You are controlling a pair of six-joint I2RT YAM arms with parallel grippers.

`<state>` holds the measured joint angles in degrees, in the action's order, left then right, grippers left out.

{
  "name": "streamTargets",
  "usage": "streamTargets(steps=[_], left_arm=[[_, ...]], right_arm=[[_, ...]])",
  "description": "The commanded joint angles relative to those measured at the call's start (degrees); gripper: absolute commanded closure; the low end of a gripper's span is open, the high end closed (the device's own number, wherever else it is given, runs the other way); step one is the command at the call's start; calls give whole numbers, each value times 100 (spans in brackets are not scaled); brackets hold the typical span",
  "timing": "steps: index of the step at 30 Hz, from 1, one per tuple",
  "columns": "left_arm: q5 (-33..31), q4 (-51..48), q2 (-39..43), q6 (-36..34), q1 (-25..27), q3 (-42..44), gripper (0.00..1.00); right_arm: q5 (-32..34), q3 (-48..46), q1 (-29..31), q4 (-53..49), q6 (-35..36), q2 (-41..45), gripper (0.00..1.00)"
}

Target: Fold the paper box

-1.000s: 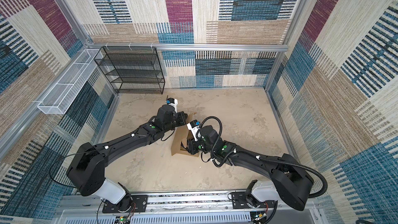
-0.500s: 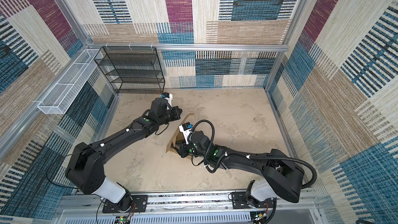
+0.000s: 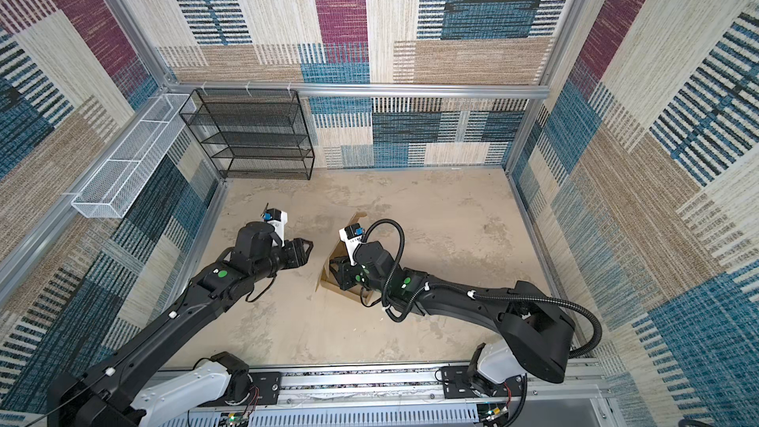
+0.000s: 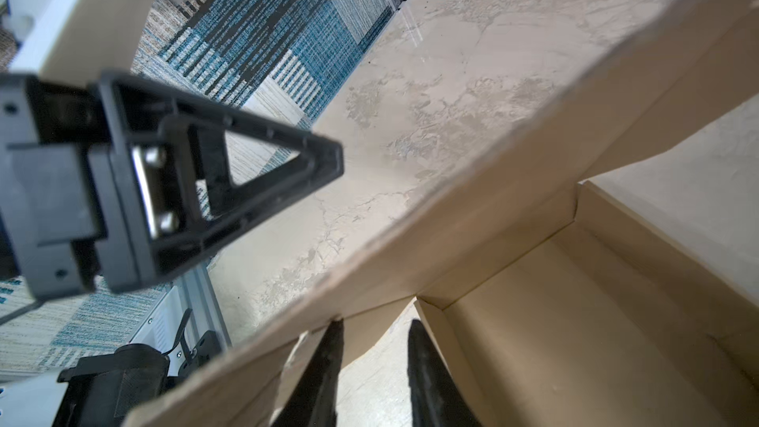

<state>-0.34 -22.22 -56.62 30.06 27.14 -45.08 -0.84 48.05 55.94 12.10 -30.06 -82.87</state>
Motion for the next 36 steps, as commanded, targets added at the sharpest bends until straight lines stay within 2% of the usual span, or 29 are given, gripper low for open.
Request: streamTargets(steps=[1,4,8,12,18,23,30,36], left_arm=[[-91,-469,327,-64,35,207,35],[-19,-834,398,-168,88,195,25],[40,-1155,685,-166,293,152,17],[-145,-1574,1074,-116,676,46,17],[-315,-1814,1390,8,1262,-45,20],[-518,-1833,1039,-50,1645,-176,25],[-767,-1411,359,-367,1743,-371,33],[-868,-1012,-143,-542,1743,-413,45]], right_arm=[[183,120,-26,-175,49,-41,70],[196,222,-69,-244,19,-87,71],[253,373,-98,-383,45,-148,72],[266,466,-145,-443,61,-185,72],[261,661,-176,-576,91,-302,72],[212,749,-199,-595,89,-393,72],[176,797,-215,-602,96,-427,72],[147,798,-228,-621,104,-448,73]])
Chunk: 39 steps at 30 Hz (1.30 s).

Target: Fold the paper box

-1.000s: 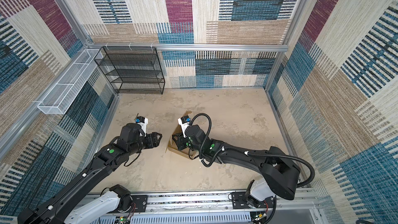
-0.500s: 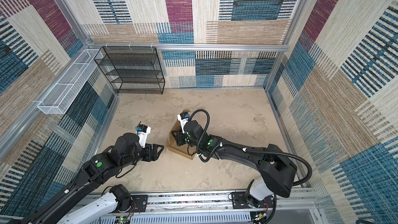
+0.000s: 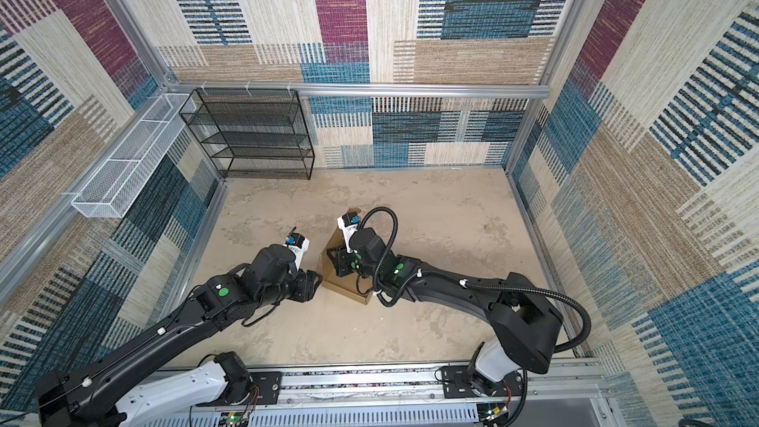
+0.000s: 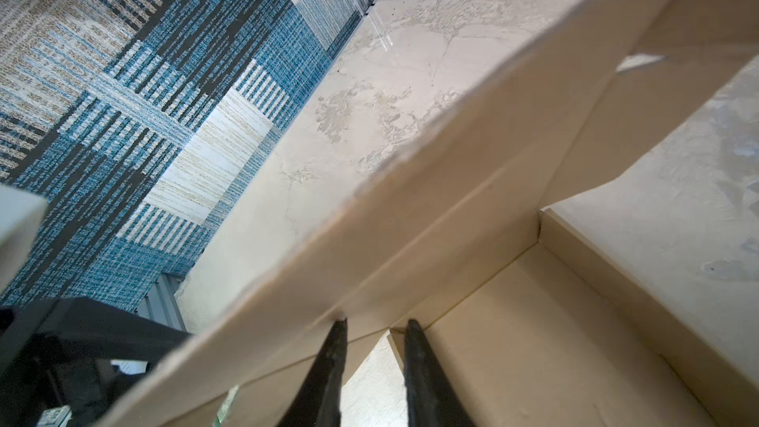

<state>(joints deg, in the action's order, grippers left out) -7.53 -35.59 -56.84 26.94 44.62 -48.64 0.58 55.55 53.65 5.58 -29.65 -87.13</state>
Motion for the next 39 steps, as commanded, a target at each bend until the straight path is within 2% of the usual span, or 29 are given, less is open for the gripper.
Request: streamTargets(steps=[1,5,10,17,22,25,28,31,34,39], left_arm=[[-167,373,-203,-257,-6,-80,47],[-238,556,-442,-375,-6,-173,54],[-413,700,-589,-544,-6,-259,80],[-559,772,-643,-685,-8,-245,99],[-751,778,-646,-935,-15,-304,100],[-902,848,-660,-1302,-39,-322,100],[-797,1016,-737,-1793,-185,-355,100],[-232,1342,-783,-2332,-463,-348,100],[505,1491,-888,-2580,-876,-478,100],[1506,1597,-1118,-3230,-1241,-708,100]], right_arm=[[-7,61,-2,28,64,-28,73],[-9,79,-9,26,80,-36,73],[-6,79,-11,-3,92,2,73],[67,53,-89,-162,161,140,69],[235,-101,-362,-422,336,604,64],[488,-135,-556,-793,623,1095,55],[587,-193,-851,-1128,897,1593,46],[511,-229,-1288,-1449,1175,1913,41],[135,-181,-1763,-1690,1424,1974,38],[-125,39,-2044,-1927,2135,1717,31]])
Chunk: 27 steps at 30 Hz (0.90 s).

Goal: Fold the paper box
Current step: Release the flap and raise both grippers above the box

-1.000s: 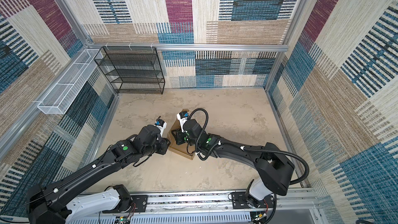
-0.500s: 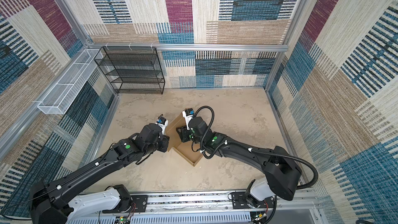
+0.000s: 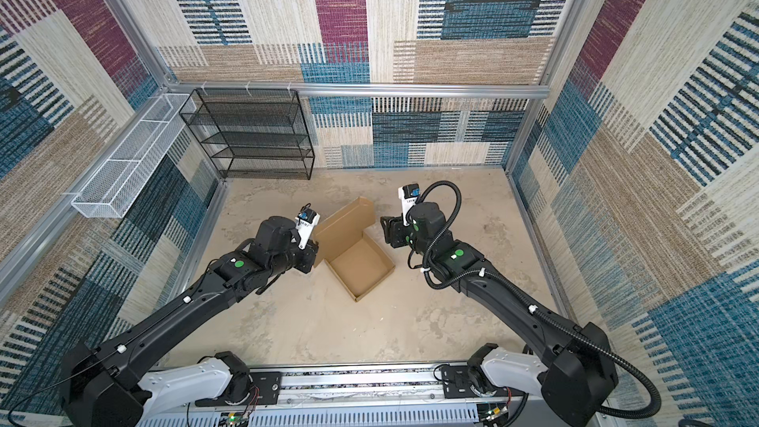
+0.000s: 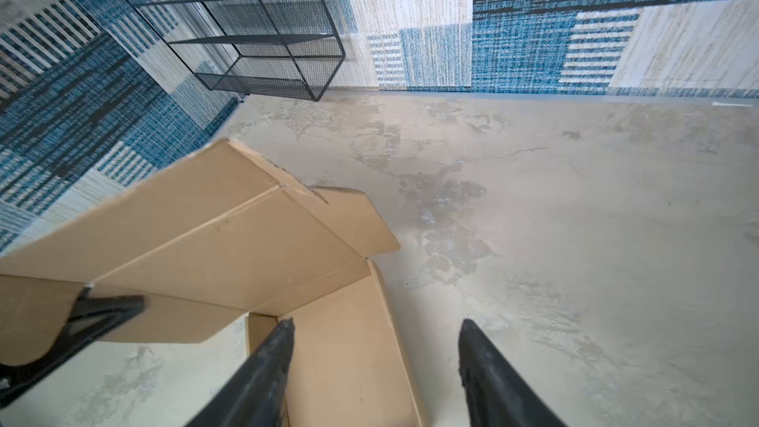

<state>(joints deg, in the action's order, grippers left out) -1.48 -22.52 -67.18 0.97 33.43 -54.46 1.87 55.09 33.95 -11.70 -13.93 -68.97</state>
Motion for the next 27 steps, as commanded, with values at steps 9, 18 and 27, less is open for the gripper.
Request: streamTargets(steps=[9,18,27], left_arm=[[2155,-286,-797,-1618,-648,-836,100],[2213,-644,-1095,-2095,-793,-1174,100],[2230,-543,-1102,-2053,-803,-1080,100]], right_arm=[[-564,270,-318,-296,1465,-348,26],[-513,526,-504,-372,1793,-858,25],[-691,744,-752,-345,2047,-1018,26]])
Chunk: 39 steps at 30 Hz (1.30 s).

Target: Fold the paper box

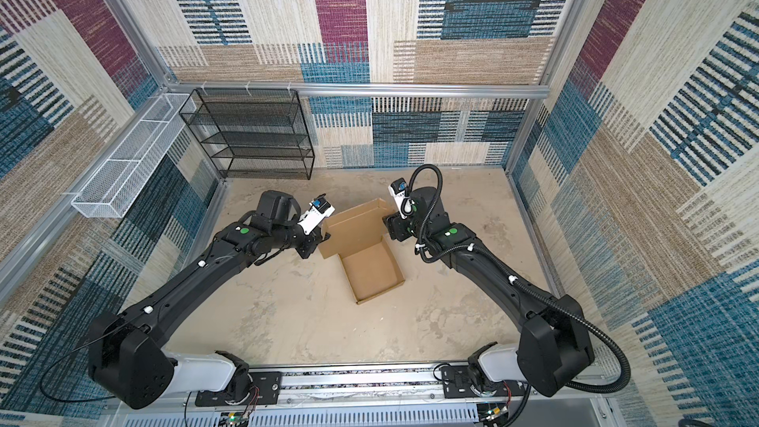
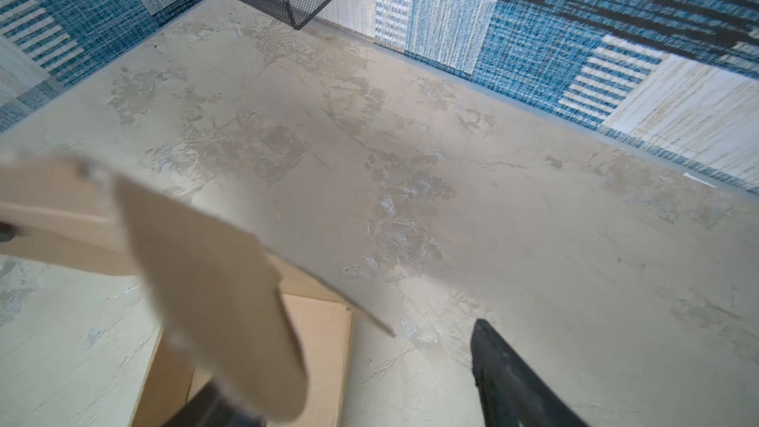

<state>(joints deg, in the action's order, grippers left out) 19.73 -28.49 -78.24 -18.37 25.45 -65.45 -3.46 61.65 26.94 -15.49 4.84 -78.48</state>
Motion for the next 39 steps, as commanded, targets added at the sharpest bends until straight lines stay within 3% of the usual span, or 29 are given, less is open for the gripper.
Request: streamTargets(steps=[1,15,32,39], left_arm=[[102,54,1,-115,-8,24,100],[125,421,21,148,1,77,100],[-13,551,-183,361,12,-56,100],[53,670,-168,519,30,-12,100]], right_arm=[[-163,141,-72,5,190,-107,26],[-1109,384,-120,32,316,-510,34],[-1230,283,-117,208,54,-409,72],[-1271,204,-119,317,-35,-458,78]])
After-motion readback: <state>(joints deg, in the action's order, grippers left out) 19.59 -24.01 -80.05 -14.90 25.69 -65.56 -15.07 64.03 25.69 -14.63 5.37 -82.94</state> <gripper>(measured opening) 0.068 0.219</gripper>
